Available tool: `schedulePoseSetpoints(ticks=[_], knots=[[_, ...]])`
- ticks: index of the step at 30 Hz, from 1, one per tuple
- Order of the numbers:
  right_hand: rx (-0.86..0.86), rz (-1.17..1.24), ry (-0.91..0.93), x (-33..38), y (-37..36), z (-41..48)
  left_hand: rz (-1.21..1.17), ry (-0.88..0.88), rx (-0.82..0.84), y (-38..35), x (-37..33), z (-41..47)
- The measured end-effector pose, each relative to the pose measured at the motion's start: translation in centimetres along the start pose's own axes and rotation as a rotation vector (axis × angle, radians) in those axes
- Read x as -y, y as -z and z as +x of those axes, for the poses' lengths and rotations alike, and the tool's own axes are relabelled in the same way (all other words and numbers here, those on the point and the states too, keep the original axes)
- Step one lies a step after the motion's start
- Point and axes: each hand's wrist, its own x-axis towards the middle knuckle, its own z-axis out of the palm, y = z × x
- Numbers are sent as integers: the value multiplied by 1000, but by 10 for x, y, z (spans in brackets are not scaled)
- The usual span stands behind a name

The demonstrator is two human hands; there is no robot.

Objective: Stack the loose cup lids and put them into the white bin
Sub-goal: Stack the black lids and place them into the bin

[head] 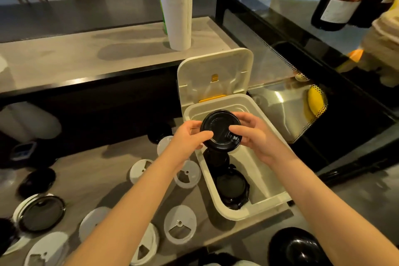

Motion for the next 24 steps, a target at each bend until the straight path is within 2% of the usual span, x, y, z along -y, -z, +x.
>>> schedulePoseSetpoints(ticks=[6, 10, 13, 15, 19, 21, 24], knots=[[69, 21, -47, -4, 3, 2, -119, 3, -44, -10, -1, -3], [109, 88, -163, -4, 4, 7, -102, -1, -89, -15, -4, -3], [85, 97, -177, -3, 4, 10, -84, 31, -91, -19, -6, -3], [-27, 108, -174, -1, 8, 12, 39, 15, -113, -17, -4, -3], [-238, 90, -231, -8, 26, 15, 488, -150, -296, -7, 7, -5], [-250, 21, -300, -19, 27, 15, 632, -171, -250, -4, 16, -6], [-225, -124, -403, -33, 11, 19, 687, -121, -92, -3, 29, -6]])
